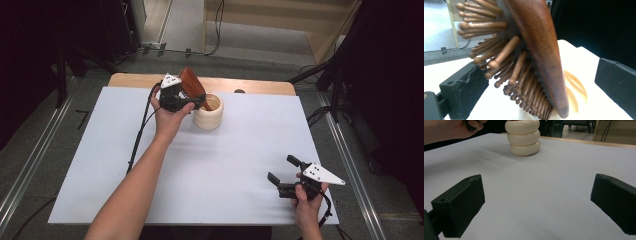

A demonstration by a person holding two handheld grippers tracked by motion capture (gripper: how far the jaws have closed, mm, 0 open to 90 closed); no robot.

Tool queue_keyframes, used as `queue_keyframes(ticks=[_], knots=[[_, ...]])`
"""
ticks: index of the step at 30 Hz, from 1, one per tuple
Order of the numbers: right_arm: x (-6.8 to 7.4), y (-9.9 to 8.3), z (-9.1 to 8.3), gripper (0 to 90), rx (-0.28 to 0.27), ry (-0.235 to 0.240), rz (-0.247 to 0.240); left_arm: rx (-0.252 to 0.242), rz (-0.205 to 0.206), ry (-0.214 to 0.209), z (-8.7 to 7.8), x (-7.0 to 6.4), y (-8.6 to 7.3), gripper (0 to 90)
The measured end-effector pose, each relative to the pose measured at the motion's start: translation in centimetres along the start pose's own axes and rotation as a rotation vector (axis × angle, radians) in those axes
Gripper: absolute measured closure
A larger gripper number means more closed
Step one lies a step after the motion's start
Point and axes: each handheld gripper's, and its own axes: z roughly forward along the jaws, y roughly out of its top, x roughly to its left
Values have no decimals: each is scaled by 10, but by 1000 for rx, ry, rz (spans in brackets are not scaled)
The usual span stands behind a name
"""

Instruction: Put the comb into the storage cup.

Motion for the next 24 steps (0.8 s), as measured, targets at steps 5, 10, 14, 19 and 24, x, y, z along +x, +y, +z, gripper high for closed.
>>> queue_keyframes(ticks=[5,10,14,19,24], knots=[[0,0,0,0,-2,-2,0,1,1,2,-3,2,0,0],[0,-1,1,0,-3,-10,-5,1,9,0,-8,4,-3,0],[0,-1,1,0,-3,-15,-2,-2,21,0,-14,6,-5,0],[0,-1,2,0,-1,-17,-6,-7,29,0,-22,8,-7,0],[0,-1,2,0,1,-16,-10,-11,41,-10,-30,6,-11,0]])
